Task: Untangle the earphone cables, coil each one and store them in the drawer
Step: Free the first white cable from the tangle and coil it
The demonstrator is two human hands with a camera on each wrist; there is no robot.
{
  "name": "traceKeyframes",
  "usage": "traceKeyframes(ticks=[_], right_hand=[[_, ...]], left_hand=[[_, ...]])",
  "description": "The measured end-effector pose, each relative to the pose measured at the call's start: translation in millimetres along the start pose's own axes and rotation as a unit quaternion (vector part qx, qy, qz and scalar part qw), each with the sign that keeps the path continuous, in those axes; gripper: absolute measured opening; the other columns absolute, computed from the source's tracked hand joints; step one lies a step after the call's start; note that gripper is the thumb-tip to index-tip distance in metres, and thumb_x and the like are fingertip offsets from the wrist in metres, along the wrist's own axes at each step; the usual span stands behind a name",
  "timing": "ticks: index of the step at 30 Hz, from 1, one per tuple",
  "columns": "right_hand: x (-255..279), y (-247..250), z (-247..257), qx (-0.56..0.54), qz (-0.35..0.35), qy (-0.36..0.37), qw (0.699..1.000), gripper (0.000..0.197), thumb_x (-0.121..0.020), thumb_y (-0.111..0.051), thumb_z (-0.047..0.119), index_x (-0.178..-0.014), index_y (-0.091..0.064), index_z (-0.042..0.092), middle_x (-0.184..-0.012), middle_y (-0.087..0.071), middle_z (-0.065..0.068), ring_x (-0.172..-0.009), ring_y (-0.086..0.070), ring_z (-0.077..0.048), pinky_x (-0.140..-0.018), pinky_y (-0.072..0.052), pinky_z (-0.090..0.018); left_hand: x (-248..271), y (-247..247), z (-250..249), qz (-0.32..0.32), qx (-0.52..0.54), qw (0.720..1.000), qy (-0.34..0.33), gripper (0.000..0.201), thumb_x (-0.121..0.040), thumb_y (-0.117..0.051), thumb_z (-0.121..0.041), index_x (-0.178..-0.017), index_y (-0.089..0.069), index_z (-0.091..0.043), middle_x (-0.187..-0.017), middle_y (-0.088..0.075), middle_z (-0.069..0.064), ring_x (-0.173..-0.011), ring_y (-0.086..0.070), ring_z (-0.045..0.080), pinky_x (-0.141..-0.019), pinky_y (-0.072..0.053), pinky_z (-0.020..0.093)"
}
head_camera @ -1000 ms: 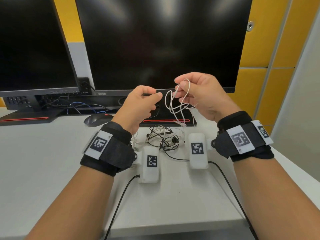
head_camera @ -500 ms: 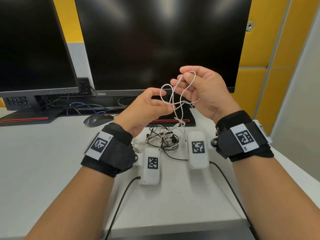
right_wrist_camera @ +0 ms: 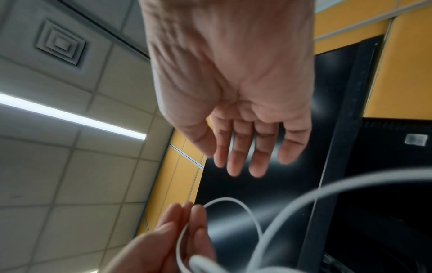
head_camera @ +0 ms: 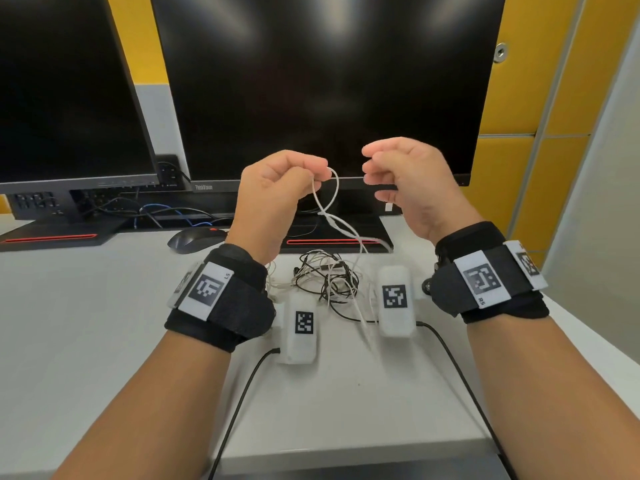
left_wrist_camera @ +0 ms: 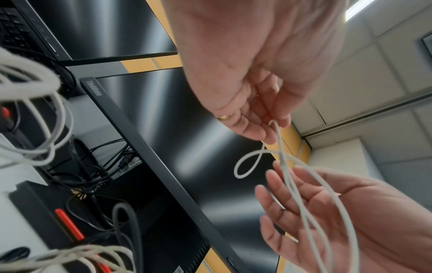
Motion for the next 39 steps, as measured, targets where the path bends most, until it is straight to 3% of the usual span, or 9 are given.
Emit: traceKeyframes(ticks=[6,11,15,18,21,26,28,31,39], right_hand=[[6.6,-15.9,-6.7,0.06,0.169,-0.009,0.984,0.025,-0.093,-0.061,0.027,-0.116,-0.066,0.019,-0.1,-0.072,-0.001,-0.096,-0.065,-0.01,-0.086,-0.047,-0.035],[2.5,-7.4,-1.3,-0.058,0.109,-0.019,0.992,0.023,-0.097,-0.052,0.023,-0.077,-0.062,0.017,-0.054,-0.054,0.007,-0.072,-0.061,-0.013,-0.087,-0.046,-0.039],[-1.7,10.4,5.6,-0.297,0.069,-0.012,0.952,0.025,-0.101,-0.047,0.025,-0.08,-0.058,0.017,-0.054,-0.051,0.006,-0.063,-0.059,-0.013,-0.08,-0.05,-0.035],[-4.4,17.1,5.9,-0.382,0.032,-0.011,0.924,0.02,-0.102,-0.045,0.024,-0.095,-0.061,0.014,-0.055,-0.051,0.005,-0.055,-0.053,-0.011,-0.066,-0.052,-0.031],[-2.6,12.3,4.7,-0.288,0.039,-0.022,0.956,0.017,-0.101,-0.046,0.019,-0.103,-0.062,0.013,-0.056,-0.047,0.004,-0.046,-0.04,-0.009,-0.049,-0.039,-0.025],[7.1,-19.7,0.7,-0.081,0.131,-0.019,0.988,0.02,-0.101,-0.046,0.018,-0.098,-0.066,0.015,-0.056,-0.046,0.001,-0.042,-0.035,-0.008,-0.041,-0.028,-0.021],[8.1,-24.2,-0.3,-0.05,0.142,-0.011,0.989,0.023,-0.101,-0.046,0.019,-0.096,-0.067,0.013,-0.055,-0.047,0.001,-0.041,-0.035,-0.008,-0.041,-0.028,-0.021],[7.3,-19.0,-0.3,-0.047,0.132,-0.014,0.99,0.023,-0.102,-0.046,0.022,-0.09,-0.065,0.014,-0.054,-0.046,0.002,-0.041,-0.035,-0.008,-0.042,-0.029,-0.022],[6.6,-0.5,3.6,-0.137,0.148,-0.047,0.978,0.025,-0.101,-0.049,0.027,-0.084,-0.059,0.013,-0.051,-0.042,0.004,-0.044,-0.037,-0.009,-0.049,-0.044,-0.023]], left_hand=[[1.6,-5.2,0.9,0.034,0.002,0.999,-0.005,0.022,-0.084,-0.065,0.004,-0.098,-0.065,-0.014,-0.097,-0.067,0.008,-0.092,-0.068,0.021,-0.08,-0.055,0.026],[-4.5,5.6,13.3,-0.001,-0.074,0.996,0.047,0.03,-0.085,-0.066,0.0,-0.109,-0.063,-0.018,-0.096,-0.069,0.004,-0.088,-0.068,0.016,-0.081,-0.056,0.026],[-7.8,16.9,21.1,-0.089,-0.096,0.988,0.08,0.03,-0.092,-0.05,0.006,-0.086,-0.063,-0.02,-0.08,-0.062,0.001,-0.073,-0.062,0.01,-0.077,-0.056,0.029],[-9.2,23.7,24.8,-0.139,-0.088,0.981,0.101,0.029,-0.094,-0.045,0.005,-0.087,-0.059,-0.02,-0.083,-0.059,-0.001,-0.072,-0.059,0.008,-0.077,-0.056,0.029],[-8.2,16.9,19.4,-0.105,-0.115,0.982,0.11,0.029,-0.093,-0.044,0.001,-0.107,-0.06,-0.019,-0.097,-0.059,-0.006,-0.086,-0.055,0.005,-0.071,-0.046,0.019],[1.5,-5.0,5.8,0.053,-0.071,0.991,0.099,0.034,-0.098,-0.048,-0.034,-0.132,-0.05,-0.029,-0.127,-0.056,-0.011,-0.112,-0.052,-0.003,-0.084,-0.037,0.015],[4.2,-8.5,8.9,0.101,-0.049,0.987,0.113,0.036,-0.095,-0.055,-0.036,-0.129,-0.05,-0.024,-0.112,-0.068,-0.002,-0.102,-0.065,0.008,-0.089,-0.047,0.025],[5.6,-10.0,8.3,0.119,-0.021,0.985,0.122,0.014,-0.096,-0.056,-0.021,-0.105,-0.064,-0.014,-0.075,-0.067,0.0,-0.066,-0.065,0.011,-0.073,-0.056,0.028],[-9.8,18.4,7.3,-0.176,0.168,0.965,0.099,0.023,-0.103,-0.04,-0.017,-0.089,-0.056,-0.008,-0.056,-0.054,-0.006,-0.048,-0.05,0.005,-0.057,-0.048,0.021]])
Point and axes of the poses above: each hand's wrist, its own x-axis away from the middle knuckle, its own y-axis out of the back of the hand, z = x × y, the point moved 3 cm from there along -x, towards the middle knuckle
